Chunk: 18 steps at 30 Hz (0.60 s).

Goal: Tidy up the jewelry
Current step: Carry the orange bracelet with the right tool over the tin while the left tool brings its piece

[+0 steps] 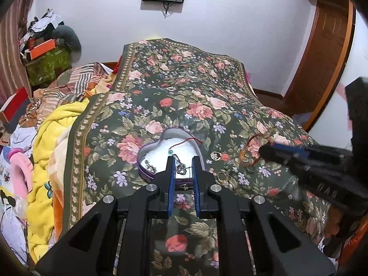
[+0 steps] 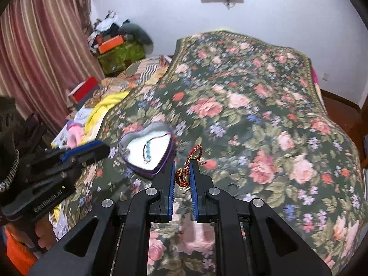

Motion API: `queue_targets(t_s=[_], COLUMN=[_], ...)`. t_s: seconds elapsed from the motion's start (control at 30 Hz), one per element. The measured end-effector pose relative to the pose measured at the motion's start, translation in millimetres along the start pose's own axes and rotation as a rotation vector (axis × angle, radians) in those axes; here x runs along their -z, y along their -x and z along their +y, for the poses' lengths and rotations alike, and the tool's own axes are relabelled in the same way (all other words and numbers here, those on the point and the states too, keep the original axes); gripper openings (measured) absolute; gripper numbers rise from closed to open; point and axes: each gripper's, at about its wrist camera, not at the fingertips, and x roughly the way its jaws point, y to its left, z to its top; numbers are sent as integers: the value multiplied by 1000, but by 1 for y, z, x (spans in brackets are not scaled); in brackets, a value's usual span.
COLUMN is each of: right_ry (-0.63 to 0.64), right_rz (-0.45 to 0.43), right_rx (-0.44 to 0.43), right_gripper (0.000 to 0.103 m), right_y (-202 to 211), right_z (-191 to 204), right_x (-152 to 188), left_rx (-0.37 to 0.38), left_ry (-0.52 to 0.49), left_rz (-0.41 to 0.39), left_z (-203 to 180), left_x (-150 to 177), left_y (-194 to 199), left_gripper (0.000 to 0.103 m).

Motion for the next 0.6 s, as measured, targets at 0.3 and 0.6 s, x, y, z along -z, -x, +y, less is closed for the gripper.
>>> queue_targets(t_s=[0.3, 0.6], right_ry=[49, 73], right_rz=[48, 68], right_rx=[-35, -65], right_gripper=[11, 11], right_y=[-24, -44], right_z=[19, 32], right_x=[-8, -25], left_rx=[-22, -19], left_ry=[11, 15], left_rz=[-1, -3], left_z=[14, 29], left_x=[-4, -15], left_y=[-6, -18], left_gripper=[12, 12])
